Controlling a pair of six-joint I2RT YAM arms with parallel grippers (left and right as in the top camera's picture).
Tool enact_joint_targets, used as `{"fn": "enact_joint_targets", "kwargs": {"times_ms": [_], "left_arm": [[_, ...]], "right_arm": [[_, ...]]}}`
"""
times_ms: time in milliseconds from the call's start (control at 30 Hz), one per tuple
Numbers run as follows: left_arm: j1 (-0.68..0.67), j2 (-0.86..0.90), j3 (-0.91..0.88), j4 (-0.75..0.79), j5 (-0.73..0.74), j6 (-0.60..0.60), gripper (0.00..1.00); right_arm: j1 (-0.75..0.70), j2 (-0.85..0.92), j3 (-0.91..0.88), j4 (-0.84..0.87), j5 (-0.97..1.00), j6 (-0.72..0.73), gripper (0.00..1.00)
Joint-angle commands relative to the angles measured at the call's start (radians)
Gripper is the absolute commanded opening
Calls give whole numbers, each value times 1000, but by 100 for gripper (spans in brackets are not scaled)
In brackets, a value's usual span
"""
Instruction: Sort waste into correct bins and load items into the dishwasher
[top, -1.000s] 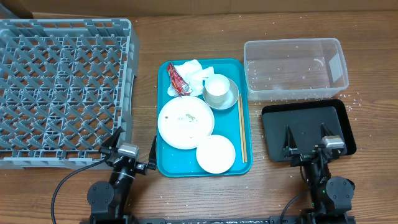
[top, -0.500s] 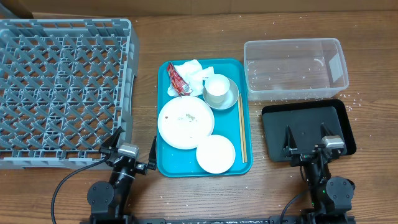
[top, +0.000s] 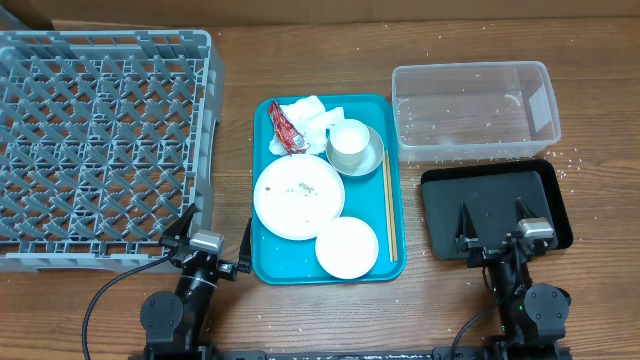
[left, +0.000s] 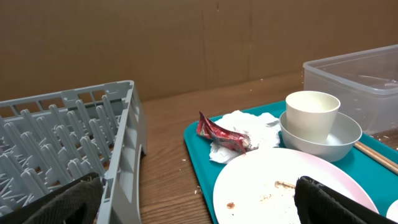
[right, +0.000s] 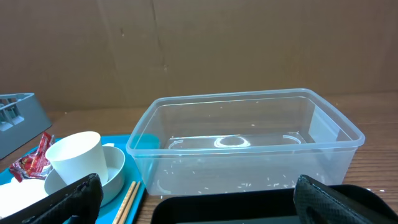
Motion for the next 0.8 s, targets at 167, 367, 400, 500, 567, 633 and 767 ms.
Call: {"fn": "enact_joint_targets", "kwargs": {"times_ms": [167,367,400,500,567,633,767], "left_arm": [[-6,-11,-4,1,-10,5,100],[-6,-11,-4,1,-10,5,100],[-6,-11,-4,1,-10,5,100],[-6,-11,-4,1,-10,5,100],[-6,-11,-4,1,-10,5,100],[-6,-11,-4,1,-9,5,100],[-7,-11,-4,103,133,-40,100]], "right_arm": [[7,-12,-10,6,6,-4,100],[7,-12,-10,6,6,-4,100],[7,-12,-10,6,6,-4,100],[7,-12,-10,6,6,-4,100],[7,-12,-10,6,6,-4,100],[7,-12,-10,6,6,-4,100],[7,-12,-10,6,6,-4,100]]}}
